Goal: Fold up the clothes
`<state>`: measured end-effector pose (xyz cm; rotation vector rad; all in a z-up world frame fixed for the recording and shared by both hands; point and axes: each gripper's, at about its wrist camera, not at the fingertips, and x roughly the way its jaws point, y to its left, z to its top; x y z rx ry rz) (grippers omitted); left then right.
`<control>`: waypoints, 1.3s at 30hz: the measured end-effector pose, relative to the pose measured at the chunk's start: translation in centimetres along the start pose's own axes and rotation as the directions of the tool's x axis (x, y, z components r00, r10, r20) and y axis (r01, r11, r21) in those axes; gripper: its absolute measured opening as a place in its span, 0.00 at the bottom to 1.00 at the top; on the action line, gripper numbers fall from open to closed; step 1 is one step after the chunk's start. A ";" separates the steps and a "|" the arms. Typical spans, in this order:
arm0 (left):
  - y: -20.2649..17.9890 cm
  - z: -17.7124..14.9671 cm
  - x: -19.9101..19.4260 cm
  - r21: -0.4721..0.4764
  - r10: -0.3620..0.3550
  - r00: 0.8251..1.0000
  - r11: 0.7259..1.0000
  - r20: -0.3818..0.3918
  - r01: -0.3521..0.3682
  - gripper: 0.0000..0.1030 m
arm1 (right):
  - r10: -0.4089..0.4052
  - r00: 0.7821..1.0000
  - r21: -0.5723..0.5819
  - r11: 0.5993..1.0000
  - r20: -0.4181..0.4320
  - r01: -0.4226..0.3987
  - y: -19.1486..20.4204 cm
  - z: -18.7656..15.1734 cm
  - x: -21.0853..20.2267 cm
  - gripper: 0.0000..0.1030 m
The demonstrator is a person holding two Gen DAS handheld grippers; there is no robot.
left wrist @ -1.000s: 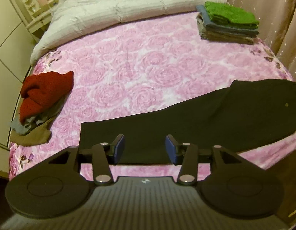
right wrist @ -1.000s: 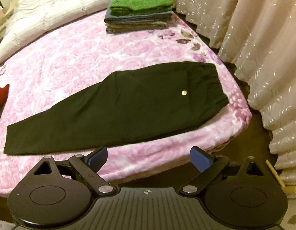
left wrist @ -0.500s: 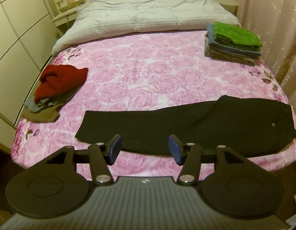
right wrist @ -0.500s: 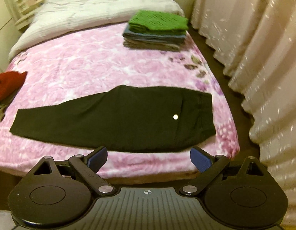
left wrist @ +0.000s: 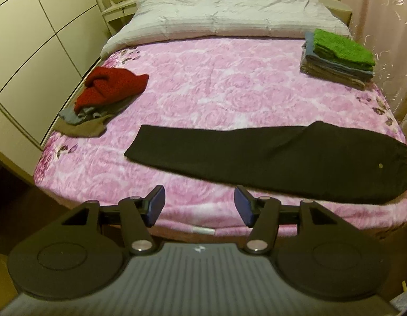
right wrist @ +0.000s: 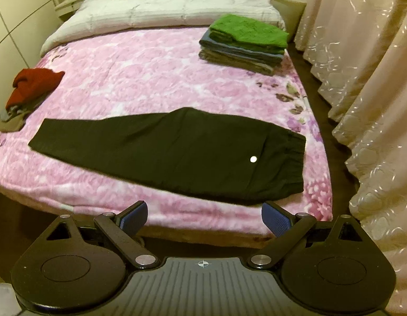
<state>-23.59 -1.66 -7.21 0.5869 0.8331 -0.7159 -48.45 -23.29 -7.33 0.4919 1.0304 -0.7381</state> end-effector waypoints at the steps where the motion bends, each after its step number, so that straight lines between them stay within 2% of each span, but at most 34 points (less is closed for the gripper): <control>1: 0.0 -0.3 -0.1 -0.001 0.004 1.000 1.000 -0.004 -0.004 0.53 | 0.004 1.000 -0.003 1.000 -0.005 -0.004 0.0 -0.2 0.0 0.93; 16: -0.8 -2.1 -1.2 0.014 0.016 1.000 1.000 -0.011 -0.016 0.53 | 0.033 0.999 0.007 0.999 -0.041 -0.032 -0.9 -2.1 -0.2 0.93; 29: -1.8 -1.5 -1.0 0.048 -0.014 1.000 0.999 -0.003 0.014 0.56 | 0.029 0.999 0.013 1.000 -0.044 -0.029 -1.0 -1.8 0.0 0.93; 39: -2.3 -1.2 0.0 0.064 -0.022 0.999 0.998 -0.031 0.023 0.57 | 0.030 0.997 0.022 0.999 -0.077 -0.029 -1.2 -1.9 1.0 0.93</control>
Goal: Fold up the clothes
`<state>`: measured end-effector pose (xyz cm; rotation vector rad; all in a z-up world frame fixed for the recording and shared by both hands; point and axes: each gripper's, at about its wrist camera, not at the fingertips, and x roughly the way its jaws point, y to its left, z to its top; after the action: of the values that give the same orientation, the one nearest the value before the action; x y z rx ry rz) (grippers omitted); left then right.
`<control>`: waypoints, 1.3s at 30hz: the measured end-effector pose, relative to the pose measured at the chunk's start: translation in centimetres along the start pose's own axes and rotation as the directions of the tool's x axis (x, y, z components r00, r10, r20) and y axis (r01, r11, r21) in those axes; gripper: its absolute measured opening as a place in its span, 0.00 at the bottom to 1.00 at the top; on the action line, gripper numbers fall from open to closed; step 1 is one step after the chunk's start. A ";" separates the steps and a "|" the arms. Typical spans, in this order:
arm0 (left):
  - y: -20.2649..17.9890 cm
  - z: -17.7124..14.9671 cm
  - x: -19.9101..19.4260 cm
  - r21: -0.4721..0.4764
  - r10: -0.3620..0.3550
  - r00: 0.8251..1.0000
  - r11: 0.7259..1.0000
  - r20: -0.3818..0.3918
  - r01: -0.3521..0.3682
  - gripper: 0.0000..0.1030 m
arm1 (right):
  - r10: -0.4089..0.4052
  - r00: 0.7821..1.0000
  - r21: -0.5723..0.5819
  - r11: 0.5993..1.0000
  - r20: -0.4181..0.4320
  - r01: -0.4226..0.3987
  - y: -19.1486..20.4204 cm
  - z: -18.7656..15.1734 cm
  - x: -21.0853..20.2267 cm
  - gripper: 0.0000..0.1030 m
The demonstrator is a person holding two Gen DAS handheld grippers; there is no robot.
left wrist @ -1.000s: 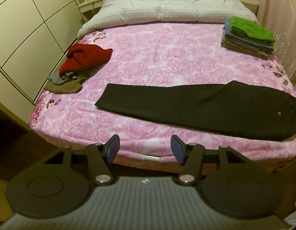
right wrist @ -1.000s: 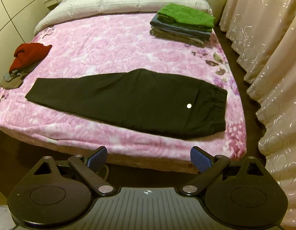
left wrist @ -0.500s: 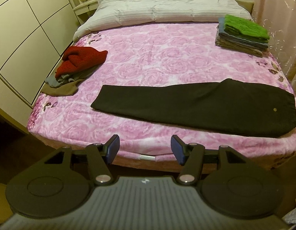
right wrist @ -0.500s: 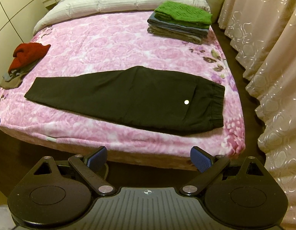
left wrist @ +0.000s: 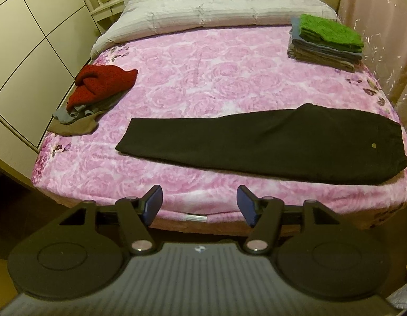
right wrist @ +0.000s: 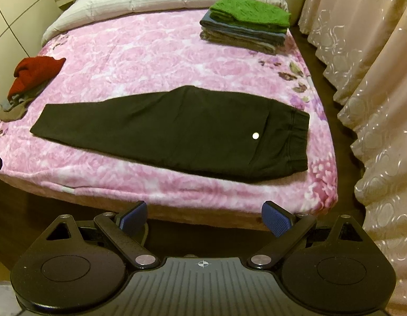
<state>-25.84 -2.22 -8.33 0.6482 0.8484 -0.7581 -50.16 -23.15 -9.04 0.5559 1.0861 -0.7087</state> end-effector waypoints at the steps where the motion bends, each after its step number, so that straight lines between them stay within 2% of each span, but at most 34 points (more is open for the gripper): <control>1: -0.1 -0.1 0.2 0.000 -0.003 1.000 1.000 -0.005 0.003 0.57 | -0.001 1.000 0.002 1.000 -0.007 0.001 -0.1 -0.1 0.2 0.93; 10: 0.9 -0.2 3.4 -0.046 -0.095 0.993 0.995 -0.075 0.091 0.58 | -0.017 0.994 0.061 0.998 -0.111 0.024 -0.9 -0.8 3.3 0.93; 14: 2.8 0.6 6.3 -0.114 -0.147 0.985 0.984 -0.094 0.136 0.58 | -0.027 0.991 0.089 0.995 -0.133 0.039 -0.8 -0.3 5.3 0.93; 18: 4.4 1.1 10.8 -0.136 -0.174 0.981 0.977 -0.083 0.162 0.57 | -0.026 0.992 0.156 0.987 -0.120 0.045 -1.0 0.2 8.2 0.93; 20: 5.2 1.3 14.1 -0.152 -0.199 0.978 0.970 -0.067 0.188 0.55 | -0.017 0.997 0.208 0.978 -0.078 0.033 -1.4 0.2 10.6 0.93; 22: 6.1 1.2 17.7 -0.190 -0.218 0.974 0.960 -0.054 0.205 0.48 | -0.009 0.999 0.259 0.966 -0.034 0.018 -1.7 0.2 13.0 0.93; 27: 8.5 0.7 25.3 -0.285 -0.239 0.971 0.930 0.018 0.234 0.47 | -0.058 0.992 0.313 0.950 0.116 0.019 -1.9 0.3 17.7 0.93; 29: 9.1 0.3 27.5 -0.288 -0.238 0.969 0.925 0.066 0.247 0.47 | -0.082 0.976 0.299 0.954 0.200 0.019 -1.7 0.3 19.1 0.93; 31: 9.6 -0.4 29.7 -0.298 -0.260 0.960 0.912 0.108 0.281 0.47 | -0.082 0.958 0.307 0.952 0.274 -0.007 -1.8 -0.1 20.7 0.93; 34: 10.4 -1.8 32.2 -0.326 -0.285 0.945 0.889 0.158 0.322 0.45 | -0.052 0.927 0.315 0.946 0.371 -0.074 -1.8 -1.2 22.7 0.92; 37: 11.4 -3.8 33.4 -0.323 -0.279 0.934 0.883 0.224 0.341 0.45 | -0.043 0.889 0.306 0.945 0.455 -0.111 -0.8 -3.5 23.7 0.92; 39: 12.3 -4.8 33.3 -0.331 -0.285 0.929 0.875 0.234 0.352 0.45 | -0.074 0.877 0.319 0.943 0.475 -0.094 0.3 -5.1 23.3 0.92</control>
<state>-3.31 -2.29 -36.25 0.0973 0.9127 -0.9104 -46.18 -24.93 -32.54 0.6287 0.4935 -0.9713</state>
